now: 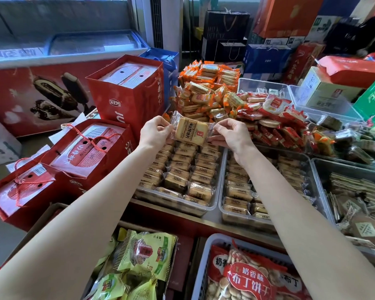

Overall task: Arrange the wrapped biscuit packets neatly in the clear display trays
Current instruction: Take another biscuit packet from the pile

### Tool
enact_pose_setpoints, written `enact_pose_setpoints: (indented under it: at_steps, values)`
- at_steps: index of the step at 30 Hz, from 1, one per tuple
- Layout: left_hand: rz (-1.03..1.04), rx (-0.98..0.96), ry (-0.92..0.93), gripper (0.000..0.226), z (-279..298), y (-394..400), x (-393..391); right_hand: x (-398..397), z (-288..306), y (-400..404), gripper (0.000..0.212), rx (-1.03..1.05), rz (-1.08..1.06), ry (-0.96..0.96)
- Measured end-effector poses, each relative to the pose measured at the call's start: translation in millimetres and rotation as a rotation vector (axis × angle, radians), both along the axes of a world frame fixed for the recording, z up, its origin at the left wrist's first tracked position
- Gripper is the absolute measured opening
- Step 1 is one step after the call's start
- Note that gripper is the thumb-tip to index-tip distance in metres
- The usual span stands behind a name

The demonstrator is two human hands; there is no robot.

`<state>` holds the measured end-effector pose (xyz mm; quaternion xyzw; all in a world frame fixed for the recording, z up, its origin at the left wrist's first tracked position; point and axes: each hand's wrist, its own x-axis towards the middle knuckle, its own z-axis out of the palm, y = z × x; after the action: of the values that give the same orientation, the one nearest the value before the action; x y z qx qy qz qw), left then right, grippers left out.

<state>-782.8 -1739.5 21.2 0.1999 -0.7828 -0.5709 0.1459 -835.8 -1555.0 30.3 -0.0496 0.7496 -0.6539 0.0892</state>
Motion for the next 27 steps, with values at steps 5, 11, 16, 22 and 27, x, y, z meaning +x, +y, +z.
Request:
enact_pose_setpoints:
  at_steps: [5,11,16,22,27]
  values:
    - [-0.053,0.043,0.025,0.017,2,5,-3,1,0,4,0.017,-0.034,0.059,-0.072]
    - [-0.010,0.163,0.031,0.018,0,5,-5,6,-6,12,0.010,-0.248,0.195,-0.283]
    - [0.024,0.248,0.032,0.017,-7,9,-4,4,-8,12,0.006,-0.278,0.163,-0.258]
    - [0.014,0.080,0.051,0.012,-2,20,-7,-4,-20,5,0.014,0.139,-0.044,0.003]
    - [0.038,-0.442,0.125,0.010,1,36,-8,-4,-19,-2,0.011,0.390,-0.182,0.387]
